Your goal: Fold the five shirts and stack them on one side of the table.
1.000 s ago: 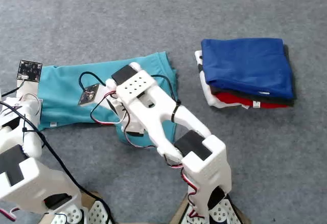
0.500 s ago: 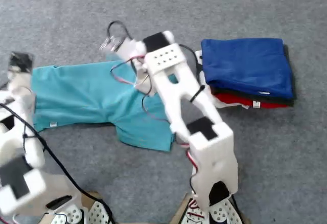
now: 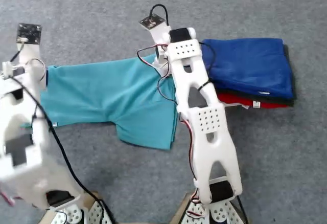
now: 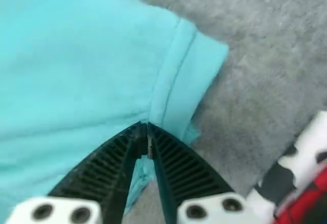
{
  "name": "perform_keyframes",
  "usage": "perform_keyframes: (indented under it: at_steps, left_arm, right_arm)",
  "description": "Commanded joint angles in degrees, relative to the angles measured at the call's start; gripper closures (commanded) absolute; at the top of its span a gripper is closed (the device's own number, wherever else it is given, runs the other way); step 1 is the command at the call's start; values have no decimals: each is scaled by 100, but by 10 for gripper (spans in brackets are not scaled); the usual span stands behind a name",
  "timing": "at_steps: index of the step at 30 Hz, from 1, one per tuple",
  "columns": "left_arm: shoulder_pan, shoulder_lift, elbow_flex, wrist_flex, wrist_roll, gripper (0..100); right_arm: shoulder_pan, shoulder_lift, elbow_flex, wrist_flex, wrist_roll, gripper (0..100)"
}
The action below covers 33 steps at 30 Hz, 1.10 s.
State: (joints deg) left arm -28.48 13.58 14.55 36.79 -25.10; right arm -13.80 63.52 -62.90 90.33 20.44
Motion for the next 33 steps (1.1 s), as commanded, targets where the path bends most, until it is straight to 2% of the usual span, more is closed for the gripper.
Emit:
perform_keyframes:
  at_steps: [1, 5, 9, 13, 15, 19, 24, 33]
  left_arm:
    - [-119, 642, -919, 325, 62, 973]
    - [-66, 642, -1086, 870, 44, 973]
    - [-22, 325, -1077, 1081, 44, 973]
    - [-22, -44, -1086, 1108, 44, 972]
    - [-40, -97, -1130, 1081, 44, 971]
    - [-31, 185, -1138, 475, 79, 971]
    - [66, 897, -1490, -114, 255, 971]
    - [-163, 2207, -2404, -105, 448, 973]
  right_arm:
    - [308, 444, -673, 97, -53, 984]
    - [475, 813, -1481, 431, -53, 984]
    - [387, 857, -2457, 1055, -44, 984]
    - [299, 708, -3213, 1099, -88, 984]
    - [193, 470, -3248, 1099, -88, 984]
    - [-18, 198, -3248, 1037, -360, 984]
    - [26, 796, -2800, 457, -589, 984]
    - [448, 1323, -2651, 554, -888, 984]
